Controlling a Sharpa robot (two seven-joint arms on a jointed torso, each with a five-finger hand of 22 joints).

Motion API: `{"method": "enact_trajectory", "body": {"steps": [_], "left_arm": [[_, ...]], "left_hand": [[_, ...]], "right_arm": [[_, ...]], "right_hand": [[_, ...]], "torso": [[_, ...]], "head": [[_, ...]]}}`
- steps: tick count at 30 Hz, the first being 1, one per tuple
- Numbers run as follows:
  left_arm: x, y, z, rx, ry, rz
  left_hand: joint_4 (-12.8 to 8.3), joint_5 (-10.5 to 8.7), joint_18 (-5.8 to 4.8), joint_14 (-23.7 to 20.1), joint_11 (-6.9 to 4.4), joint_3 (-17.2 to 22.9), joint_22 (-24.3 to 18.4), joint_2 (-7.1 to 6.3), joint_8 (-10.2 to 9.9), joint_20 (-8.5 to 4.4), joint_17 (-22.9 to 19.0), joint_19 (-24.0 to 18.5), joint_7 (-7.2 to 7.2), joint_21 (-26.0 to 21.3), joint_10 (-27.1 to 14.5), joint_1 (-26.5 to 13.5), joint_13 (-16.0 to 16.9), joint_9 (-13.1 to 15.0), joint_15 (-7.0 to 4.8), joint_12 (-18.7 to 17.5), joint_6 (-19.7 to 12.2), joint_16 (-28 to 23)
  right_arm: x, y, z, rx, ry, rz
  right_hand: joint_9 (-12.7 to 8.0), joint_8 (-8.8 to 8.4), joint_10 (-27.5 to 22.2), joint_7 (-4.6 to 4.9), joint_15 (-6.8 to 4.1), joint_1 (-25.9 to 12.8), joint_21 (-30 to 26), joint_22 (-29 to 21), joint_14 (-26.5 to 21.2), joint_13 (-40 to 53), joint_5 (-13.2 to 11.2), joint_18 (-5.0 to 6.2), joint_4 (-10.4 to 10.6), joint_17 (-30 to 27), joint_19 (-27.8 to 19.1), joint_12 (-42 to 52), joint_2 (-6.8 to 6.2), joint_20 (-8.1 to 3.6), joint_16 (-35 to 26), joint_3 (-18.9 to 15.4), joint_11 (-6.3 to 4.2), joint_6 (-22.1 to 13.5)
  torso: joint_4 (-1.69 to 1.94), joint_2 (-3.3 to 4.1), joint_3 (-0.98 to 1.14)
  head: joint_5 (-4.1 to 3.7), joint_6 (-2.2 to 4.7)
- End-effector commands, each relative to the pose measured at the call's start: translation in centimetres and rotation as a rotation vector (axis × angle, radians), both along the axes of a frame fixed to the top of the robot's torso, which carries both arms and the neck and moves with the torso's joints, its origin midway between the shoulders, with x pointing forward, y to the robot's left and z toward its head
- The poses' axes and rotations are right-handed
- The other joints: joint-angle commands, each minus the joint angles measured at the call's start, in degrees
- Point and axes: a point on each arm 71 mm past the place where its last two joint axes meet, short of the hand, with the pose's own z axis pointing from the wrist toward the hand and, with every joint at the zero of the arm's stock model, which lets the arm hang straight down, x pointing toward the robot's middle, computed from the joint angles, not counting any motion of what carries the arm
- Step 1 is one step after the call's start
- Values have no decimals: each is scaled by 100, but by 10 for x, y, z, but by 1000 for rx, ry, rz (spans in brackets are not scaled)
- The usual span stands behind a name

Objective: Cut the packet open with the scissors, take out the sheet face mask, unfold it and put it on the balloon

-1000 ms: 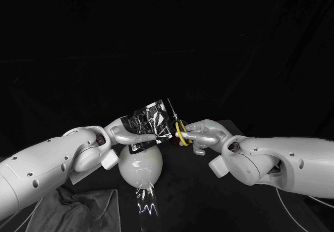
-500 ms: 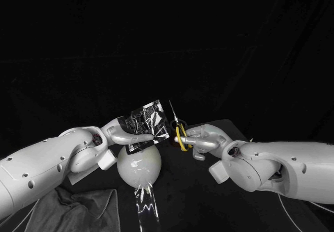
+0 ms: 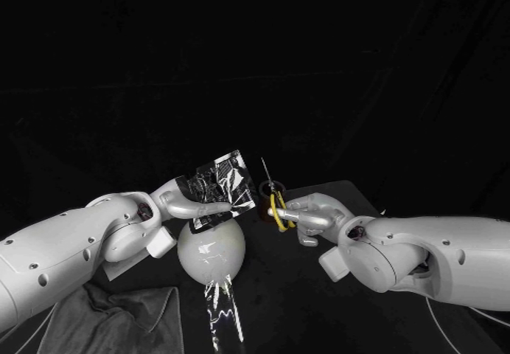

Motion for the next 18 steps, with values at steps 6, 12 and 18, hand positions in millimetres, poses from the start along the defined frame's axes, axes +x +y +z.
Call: {"method": "enact_trajectory", "body": {"steps": [6, 12, 18], "left_arm": [[0, 1, 1, -19, 12, 4], [1, 2, 1, -21, 14, 10], [2, 2, 1, -23, 15, 17]], "left_hand": [[-35, 19, 60, -4, 11, -7, 7, 57, 18, 6, -4, -37, 19, 24, 20, -15, 7, 689, -18, 1, 19, -11], [-38, 19, 60, -13, 13, -6, 11, 58, 15, 6, -25, -40, 21, 29, 14, -15, 7, 691, -17, -2, 12, -24], [-38, 19, 60, -13, 13, -6, 11, 58, 15, 6, -25, -40, 21, 29, 14, -15, 7, 691, -17, -2, 12, -24]], "right_arm": [[-2, 9, -4, 44, 46, 37], [-1, 8, -2, 54, 17, -12], [-2, 7, 0, 62, 2, -33]], "right_hand": [[-135, 2102, 1573, -447, -47, -1248, -10, 767, 608, 3914, -254, -125, 76, 1509, -1, 7402, 213, 121, 75, 4102, -648, -1103], [-777, 839, 588, 61, 304, -1425, -1447, 222, 163, 1934, -196, 122, -900, -109, -717, 4472, -24, 447, -679, 6006, -192, -1665], [-727, 757, -116, 223, 450, -1868, -2486, -175, -251, 69, -250, 356, -1138, -1419, -1328, 1760, -548, 617, -1628, 7951, -20, -1763]], "torso": [[-1, -1, 3], [3, -1, 2], [0, -2, 0]], "head": [[-14, -13], [-24, -18], [-31, -32]]}}
